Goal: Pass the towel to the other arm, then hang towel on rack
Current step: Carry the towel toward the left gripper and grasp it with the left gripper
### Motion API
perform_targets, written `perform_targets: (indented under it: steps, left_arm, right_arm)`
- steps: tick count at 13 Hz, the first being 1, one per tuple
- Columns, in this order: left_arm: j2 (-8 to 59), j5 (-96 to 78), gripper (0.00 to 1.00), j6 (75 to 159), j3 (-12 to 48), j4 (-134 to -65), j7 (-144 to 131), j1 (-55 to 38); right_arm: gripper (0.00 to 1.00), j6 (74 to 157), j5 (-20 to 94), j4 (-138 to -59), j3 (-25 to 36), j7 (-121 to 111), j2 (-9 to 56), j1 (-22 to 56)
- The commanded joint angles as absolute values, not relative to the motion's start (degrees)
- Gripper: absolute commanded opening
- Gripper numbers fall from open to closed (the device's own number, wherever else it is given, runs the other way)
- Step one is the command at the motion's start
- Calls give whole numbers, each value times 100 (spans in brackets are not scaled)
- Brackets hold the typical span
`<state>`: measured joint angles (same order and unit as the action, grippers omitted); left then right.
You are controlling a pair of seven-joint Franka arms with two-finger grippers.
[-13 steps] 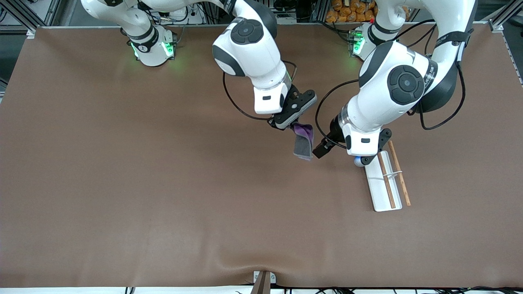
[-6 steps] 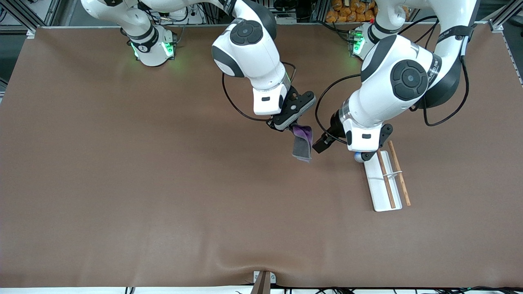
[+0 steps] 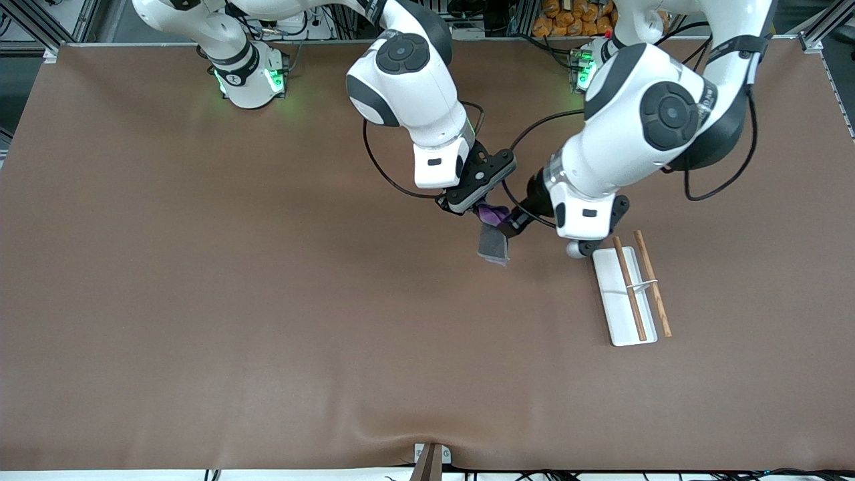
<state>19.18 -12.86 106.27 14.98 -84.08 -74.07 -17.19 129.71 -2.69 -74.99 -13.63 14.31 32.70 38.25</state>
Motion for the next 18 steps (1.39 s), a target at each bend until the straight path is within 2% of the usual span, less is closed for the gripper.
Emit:
perform_targets:
  steps: [1,8,18]
  left_arm:
    - [2127,-1318,54,10547,1450,-8174,-7567,-1890]
    - [2171,-1336,54,10678,1406,-8130,-7559,-1837]
    - [2399,-1336,46,10837,1406,-7945,-7567,-1828]
  right_arm:
    - [0,13008,-360,-7532,-1389,1424,3226,3797]
    - [0,13008,-360,-7532,-1389,1433,3226,3797]
    - [0,13008,-360,-7523,-1389,1433,3226,3797]
